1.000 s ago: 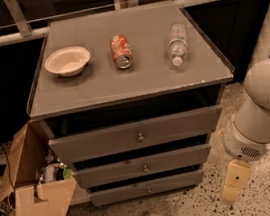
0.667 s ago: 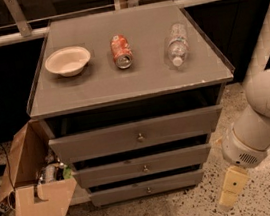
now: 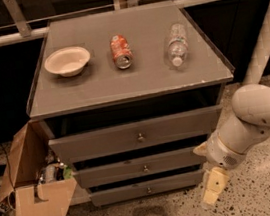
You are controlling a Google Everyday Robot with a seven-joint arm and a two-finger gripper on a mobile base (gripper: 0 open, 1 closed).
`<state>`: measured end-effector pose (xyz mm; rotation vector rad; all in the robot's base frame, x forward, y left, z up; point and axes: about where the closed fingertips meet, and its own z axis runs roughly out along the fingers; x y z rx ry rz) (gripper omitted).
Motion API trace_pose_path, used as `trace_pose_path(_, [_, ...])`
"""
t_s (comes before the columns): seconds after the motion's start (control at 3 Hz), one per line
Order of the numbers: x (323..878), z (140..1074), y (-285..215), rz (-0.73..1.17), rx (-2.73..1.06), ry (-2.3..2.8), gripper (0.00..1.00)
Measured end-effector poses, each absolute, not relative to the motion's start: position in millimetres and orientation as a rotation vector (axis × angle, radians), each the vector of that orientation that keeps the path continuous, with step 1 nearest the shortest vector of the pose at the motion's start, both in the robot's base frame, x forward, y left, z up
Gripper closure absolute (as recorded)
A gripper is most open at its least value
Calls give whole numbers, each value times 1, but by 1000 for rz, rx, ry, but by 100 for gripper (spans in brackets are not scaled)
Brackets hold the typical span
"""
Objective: Open middle drawer
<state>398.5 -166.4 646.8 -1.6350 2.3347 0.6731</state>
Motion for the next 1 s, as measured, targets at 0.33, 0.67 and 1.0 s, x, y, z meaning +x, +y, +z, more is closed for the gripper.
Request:
trace_pose_path(0.33, [398, 642, -166, 687, -1635, 2337, 0])
trace_pose_path(0.67, [395, 619, -159, 732, -1636, 2354, 0])
trace_pose_path(1.0, [409, 573, -151, 705, -1562, 2404, 0])
